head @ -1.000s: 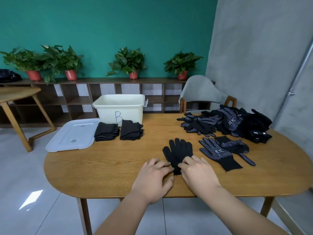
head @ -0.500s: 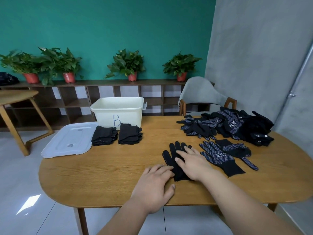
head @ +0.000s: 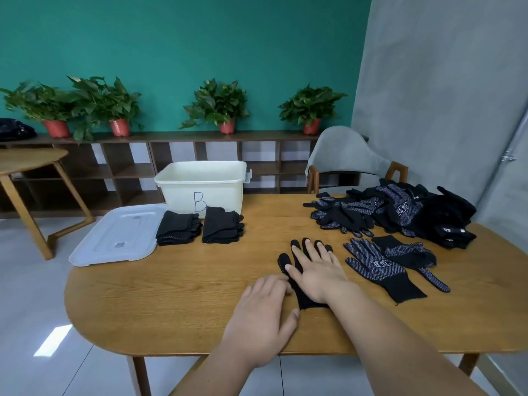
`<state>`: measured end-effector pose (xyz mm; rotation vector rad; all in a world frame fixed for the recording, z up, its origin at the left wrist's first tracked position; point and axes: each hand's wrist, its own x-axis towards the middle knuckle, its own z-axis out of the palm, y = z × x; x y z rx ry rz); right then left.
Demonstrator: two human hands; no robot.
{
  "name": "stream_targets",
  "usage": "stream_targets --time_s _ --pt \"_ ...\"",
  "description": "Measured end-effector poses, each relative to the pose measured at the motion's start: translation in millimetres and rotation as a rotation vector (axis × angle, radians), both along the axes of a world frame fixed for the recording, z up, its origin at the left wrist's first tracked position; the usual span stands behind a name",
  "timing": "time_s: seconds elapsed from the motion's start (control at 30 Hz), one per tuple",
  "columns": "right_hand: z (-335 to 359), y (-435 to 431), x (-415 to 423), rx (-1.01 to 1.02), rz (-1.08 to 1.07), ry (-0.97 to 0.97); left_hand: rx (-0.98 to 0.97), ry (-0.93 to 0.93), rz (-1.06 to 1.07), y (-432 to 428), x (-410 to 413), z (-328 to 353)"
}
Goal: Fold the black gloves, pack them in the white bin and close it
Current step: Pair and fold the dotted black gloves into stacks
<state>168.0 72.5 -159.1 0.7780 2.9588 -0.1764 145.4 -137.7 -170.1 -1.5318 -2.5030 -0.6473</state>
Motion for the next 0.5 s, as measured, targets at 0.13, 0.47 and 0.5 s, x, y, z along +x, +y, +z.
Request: stream_targets --time_s 0.13,0.47,0.5 --pt "0 -6 6 0.014 0.018 -0.024 0.003 -0.034 0.018 1 0 -1" --pt "-14 -33 51 -0.102 0.103 0.345 -0.067 -0.046 0.112 4 -1 -6" --pt "-13 -33 55 -0.174 0.081 0.489 -0.074 -0.032 0.117 4 -1 -4"
